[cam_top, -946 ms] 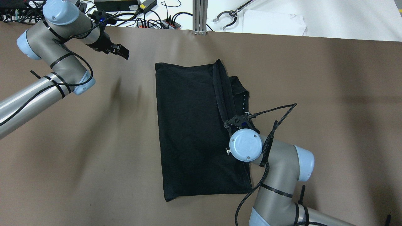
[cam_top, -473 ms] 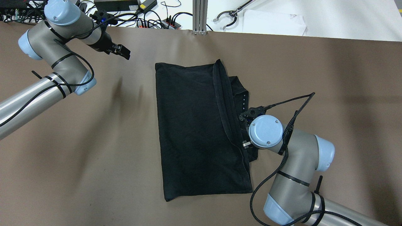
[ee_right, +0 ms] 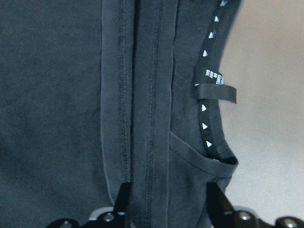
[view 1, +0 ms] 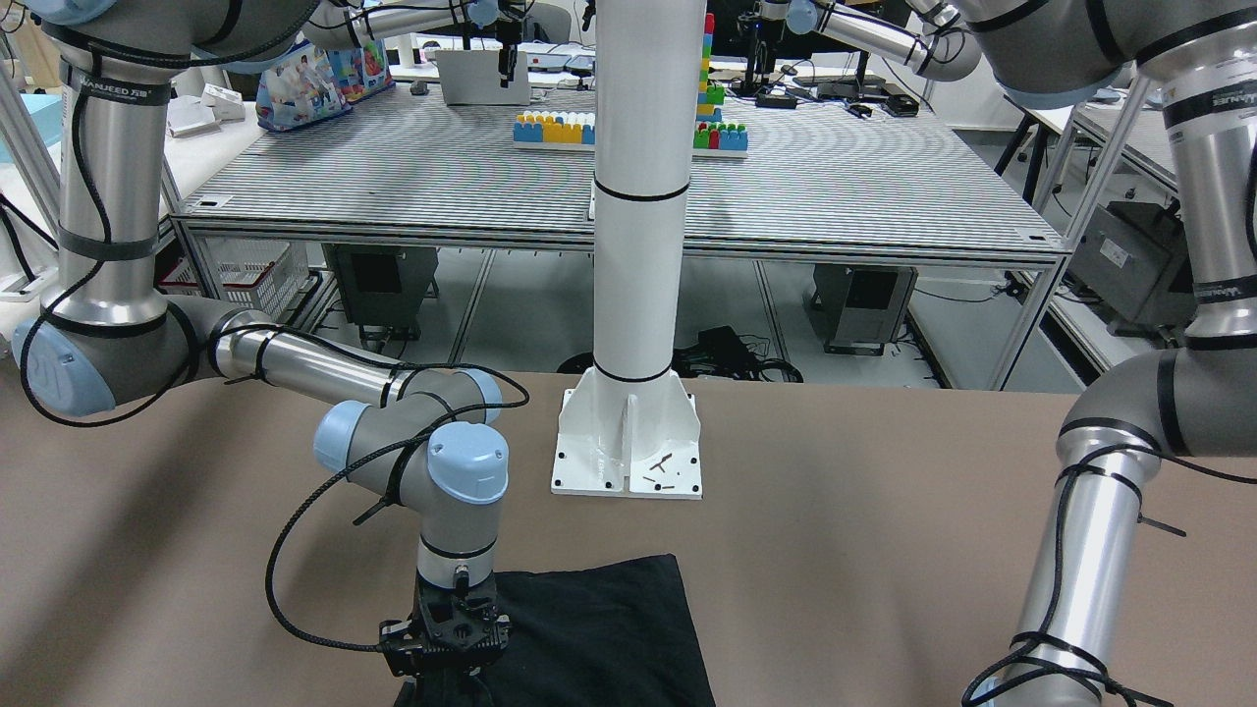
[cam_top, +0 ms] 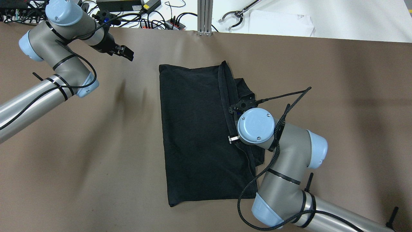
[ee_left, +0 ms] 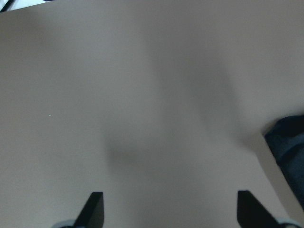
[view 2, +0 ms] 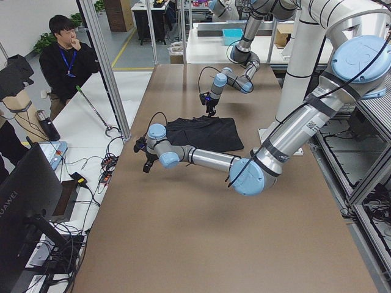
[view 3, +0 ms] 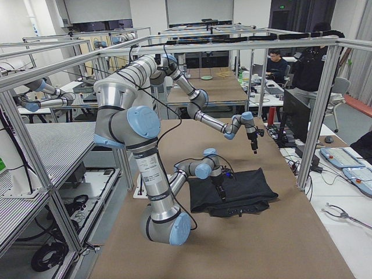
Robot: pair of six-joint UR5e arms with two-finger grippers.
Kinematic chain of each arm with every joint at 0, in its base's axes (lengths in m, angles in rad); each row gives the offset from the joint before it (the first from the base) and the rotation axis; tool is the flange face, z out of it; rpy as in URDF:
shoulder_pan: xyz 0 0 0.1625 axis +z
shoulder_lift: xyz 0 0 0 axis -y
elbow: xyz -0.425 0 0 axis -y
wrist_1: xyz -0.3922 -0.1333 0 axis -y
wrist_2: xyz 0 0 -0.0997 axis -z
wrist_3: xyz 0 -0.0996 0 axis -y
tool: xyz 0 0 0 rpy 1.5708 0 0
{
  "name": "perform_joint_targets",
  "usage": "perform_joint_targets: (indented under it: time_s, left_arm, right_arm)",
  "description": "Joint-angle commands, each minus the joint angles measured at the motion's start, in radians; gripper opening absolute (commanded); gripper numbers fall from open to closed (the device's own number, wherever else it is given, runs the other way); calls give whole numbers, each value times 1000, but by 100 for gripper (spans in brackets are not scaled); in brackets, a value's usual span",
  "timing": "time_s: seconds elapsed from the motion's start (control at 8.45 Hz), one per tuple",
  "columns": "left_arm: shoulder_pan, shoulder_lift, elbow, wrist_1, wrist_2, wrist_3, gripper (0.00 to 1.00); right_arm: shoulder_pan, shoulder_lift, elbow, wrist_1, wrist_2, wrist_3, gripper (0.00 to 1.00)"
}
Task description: Fold clothes
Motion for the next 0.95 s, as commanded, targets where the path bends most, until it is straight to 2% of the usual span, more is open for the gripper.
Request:
perform_joint_targets:
  time_s: [0.0,0.83]
  left_arm:
    - [-1,4,0,0,0,-2,100]
    - [0,4,0,0,0,-2,100]
  right_arm:
    - [-11,141,-183,2,0,112,93]
    - [-12,111,-234,2,2,29,93]
